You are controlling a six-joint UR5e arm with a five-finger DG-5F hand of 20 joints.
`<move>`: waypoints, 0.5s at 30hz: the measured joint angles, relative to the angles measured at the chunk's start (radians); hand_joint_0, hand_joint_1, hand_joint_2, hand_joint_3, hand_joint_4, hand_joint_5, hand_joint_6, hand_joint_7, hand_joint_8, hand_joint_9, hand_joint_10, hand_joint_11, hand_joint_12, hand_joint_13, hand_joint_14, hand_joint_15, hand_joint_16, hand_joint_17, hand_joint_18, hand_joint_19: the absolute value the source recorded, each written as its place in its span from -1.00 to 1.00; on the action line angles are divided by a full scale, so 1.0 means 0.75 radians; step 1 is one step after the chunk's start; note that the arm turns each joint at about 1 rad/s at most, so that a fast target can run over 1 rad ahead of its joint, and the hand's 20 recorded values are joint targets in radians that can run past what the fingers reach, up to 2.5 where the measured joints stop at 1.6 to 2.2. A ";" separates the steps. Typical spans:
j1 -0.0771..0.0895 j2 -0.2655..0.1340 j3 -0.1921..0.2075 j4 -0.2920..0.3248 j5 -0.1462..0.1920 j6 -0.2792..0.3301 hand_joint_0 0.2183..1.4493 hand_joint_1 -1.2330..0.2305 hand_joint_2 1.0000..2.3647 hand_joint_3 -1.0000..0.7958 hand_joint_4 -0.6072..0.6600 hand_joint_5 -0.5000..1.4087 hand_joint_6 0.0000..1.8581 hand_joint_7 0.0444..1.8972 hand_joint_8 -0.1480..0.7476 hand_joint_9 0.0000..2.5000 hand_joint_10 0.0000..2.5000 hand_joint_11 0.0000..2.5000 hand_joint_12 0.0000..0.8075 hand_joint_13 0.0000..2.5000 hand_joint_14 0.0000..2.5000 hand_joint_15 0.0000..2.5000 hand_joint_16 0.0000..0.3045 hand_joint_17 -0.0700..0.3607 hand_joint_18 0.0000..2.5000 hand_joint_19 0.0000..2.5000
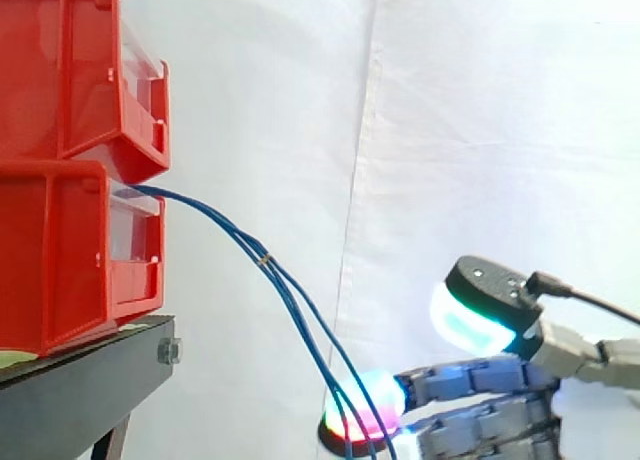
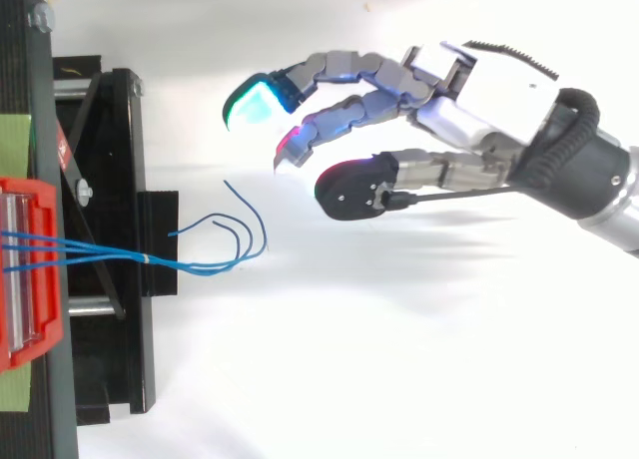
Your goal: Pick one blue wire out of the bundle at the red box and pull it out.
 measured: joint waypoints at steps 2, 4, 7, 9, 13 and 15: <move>0.001 -0.041 0.053 -0.010 -0.013 0.041 -0.47 -0.12 -1.00 -0.44 0.35 -0.63 -0.46 -0.22 -0.13 -0.34 -0.99 -0.60 -0.08 -0.48 -0.99 -0.59 -0.71 -0.22 -0.61 -0.57; 0.002 -0.064 0.107 -0.043 -0.032 0.076 -0.47 -0.12 -1.00 -0.44 0.35 -0.63 -0.46 -0.22 -0.13 -0.34 -0.99 -0.60 -0.07 -0.48 -0.98 -0.59 -0.71 -0.22 -0.61 -0.57; 0.003 -0.079 0.177 -0.123 -0.052 0.102 -0.47 -0.12 -1.00 -0.44 0.35 -0.63 -0.46 -0.22 -0.13 -0.34 -0.99 -0.61 -0.08 -0.48 -0.99 -0.60 -0.71 -0.22 -0.61 -0.57; 0.006 -0.083 0.203 -0.154 -0.058 0.103 -0.47 -0.11 -1.00 -0.44 0.35 -0.63 -0.46 -0.22 -0.13 -0.34 -0.99 -0.60 -0.08 -0.48 -0.99 -0.59 -0.71 -0.22 -0.61 -0.57; 0.016 -0.085 0.218 -0.122 -0.061 0.078 -0.47 -0.11 -1.00 -0.44 0.36 -0.63 -0.46 -0.20 -0.13 -0.34 -0.99 -0.60 -0.08 -0.48 -0.99 -0.59 -0.71 -0.22 -0.61 -0.57; 0.021 -0.085 0.220 -0.090 -0.061 0.063 -0.47 -0.12 -1.00 -0.44 0.37 -0.62 -0.46 -0.14 -0.13 -0.34 -0.99 -0.59 -0.07 -0.49 -0.99 -0.59 -0.71 -0.22 -0.61 -0.57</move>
